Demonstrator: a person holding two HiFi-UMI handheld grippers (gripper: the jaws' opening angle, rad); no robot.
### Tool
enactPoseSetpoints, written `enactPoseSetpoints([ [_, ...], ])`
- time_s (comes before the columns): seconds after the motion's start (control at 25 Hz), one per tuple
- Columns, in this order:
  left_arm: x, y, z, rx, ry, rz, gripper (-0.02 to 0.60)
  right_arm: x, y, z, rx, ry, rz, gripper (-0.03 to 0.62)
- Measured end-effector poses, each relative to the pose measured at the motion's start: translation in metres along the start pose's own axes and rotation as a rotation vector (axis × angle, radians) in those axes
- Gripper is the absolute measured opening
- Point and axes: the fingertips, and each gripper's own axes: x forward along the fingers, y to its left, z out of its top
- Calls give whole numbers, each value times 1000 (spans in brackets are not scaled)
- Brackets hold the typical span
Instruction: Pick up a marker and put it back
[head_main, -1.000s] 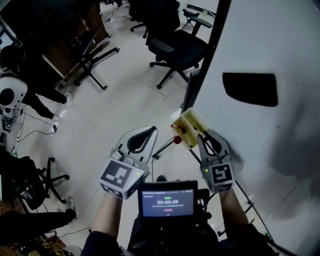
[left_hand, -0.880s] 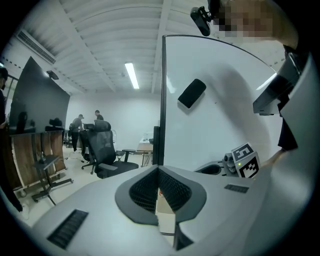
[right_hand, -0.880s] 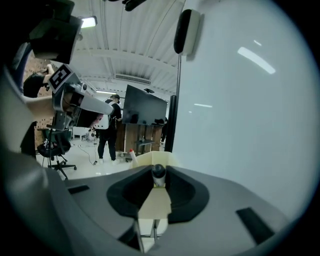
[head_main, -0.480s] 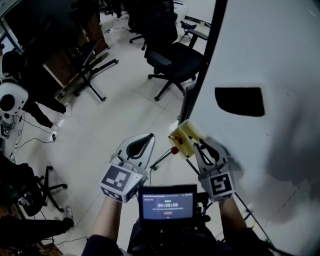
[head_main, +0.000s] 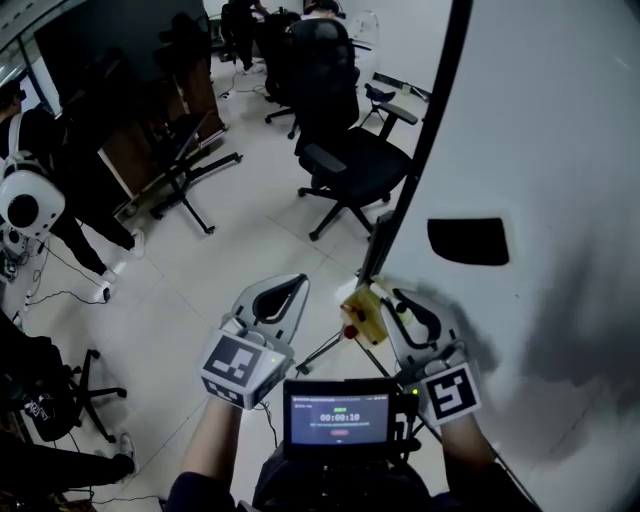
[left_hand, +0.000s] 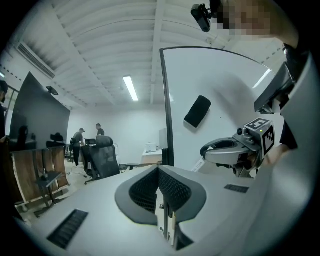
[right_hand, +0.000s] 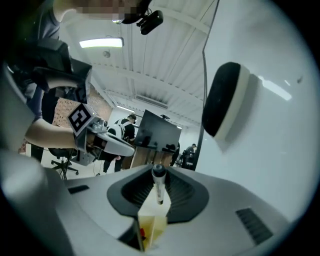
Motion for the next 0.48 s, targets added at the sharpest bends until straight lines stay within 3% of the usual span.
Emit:
enactPoseSetpoints([
  [0.16, -6, 8, 30, 51, -50, 12, -3, 6, 0, 34, -34, -67, 36, 89],
  [0.48, -33, 26, 76, 103, -123, 42, -3, 20, 12, 98, 1, -211, 128, 89],
])
